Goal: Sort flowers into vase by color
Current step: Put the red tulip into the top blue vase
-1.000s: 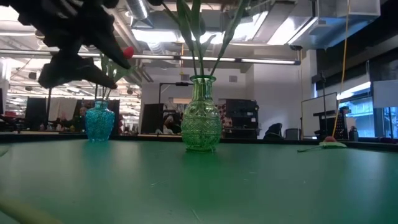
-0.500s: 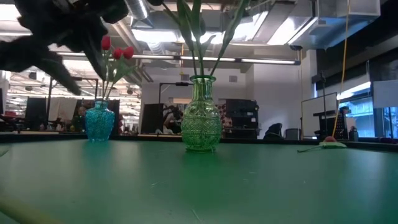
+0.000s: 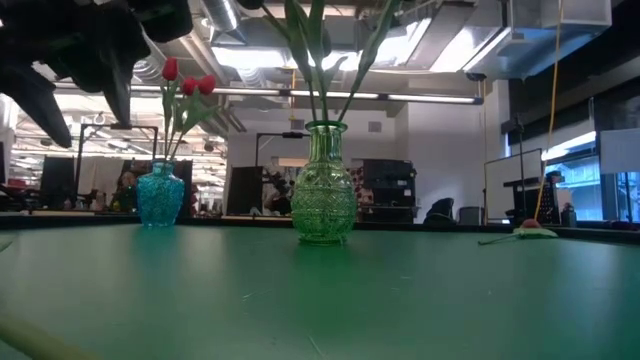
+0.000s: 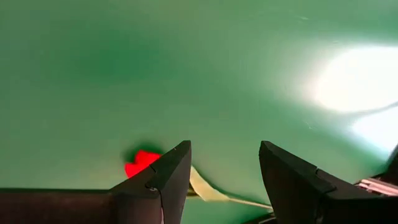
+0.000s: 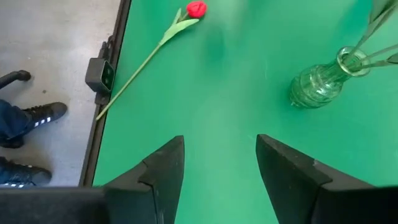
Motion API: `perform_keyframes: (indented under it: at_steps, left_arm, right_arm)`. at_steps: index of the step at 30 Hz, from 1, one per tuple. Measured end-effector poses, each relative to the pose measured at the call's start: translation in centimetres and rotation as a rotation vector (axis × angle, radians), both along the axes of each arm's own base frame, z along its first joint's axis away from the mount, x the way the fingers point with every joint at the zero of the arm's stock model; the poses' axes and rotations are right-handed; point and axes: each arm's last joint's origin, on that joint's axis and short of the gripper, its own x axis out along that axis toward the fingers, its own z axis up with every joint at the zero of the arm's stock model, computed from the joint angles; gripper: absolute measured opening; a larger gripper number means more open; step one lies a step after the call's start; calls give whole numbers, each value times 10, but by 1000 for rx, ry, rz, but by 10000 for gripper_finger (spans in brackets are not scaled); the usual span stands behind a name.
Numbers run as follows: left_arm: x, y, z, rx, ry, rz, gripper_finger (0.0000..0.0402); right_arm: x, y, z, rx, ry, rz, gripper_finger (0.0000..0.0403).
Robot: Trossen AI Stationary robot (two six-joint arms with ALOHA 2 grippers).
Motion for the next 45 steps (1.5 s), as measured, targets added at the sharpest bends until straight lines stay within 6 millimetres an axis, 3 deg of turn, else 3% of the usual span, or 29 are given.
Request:
perform_keyframes:
  at_steps: [5,11,16,21,27,33,39,45]
  left_arm:
    - [7,-14,-9,-75,4,47,184]
    - [19,-27,-35,-125,176,26,184]
    - [22,-28,-35,-165,171,79,184]
    - [25,-42,-36,-241,160,102,184]
    - [42,-53,-37,-260,192,101,184]
    - [52,-63,-44,-321,178,87,184]
    - [55,-67,-64,-331,244,82,184]
    - [53,-63,-70,-295,302,99,183]
  right_arm:
    - [1,-1,0,-27,-25,-19,198]
    - [2,-3,1,-73,-51,-20,198]
    - [1,-3,0,-105,-33,16,198]
    - [-1,-5,-1,-135,-10,33,198]
    - [-4,-8,-4,-170,33,34,198]
    - [-6,-10,-5,-195,55,33,198]
    - [-7,-12,-6,-213,67,31,198]
    - [-8,-13,-6,-213,79,18,198]
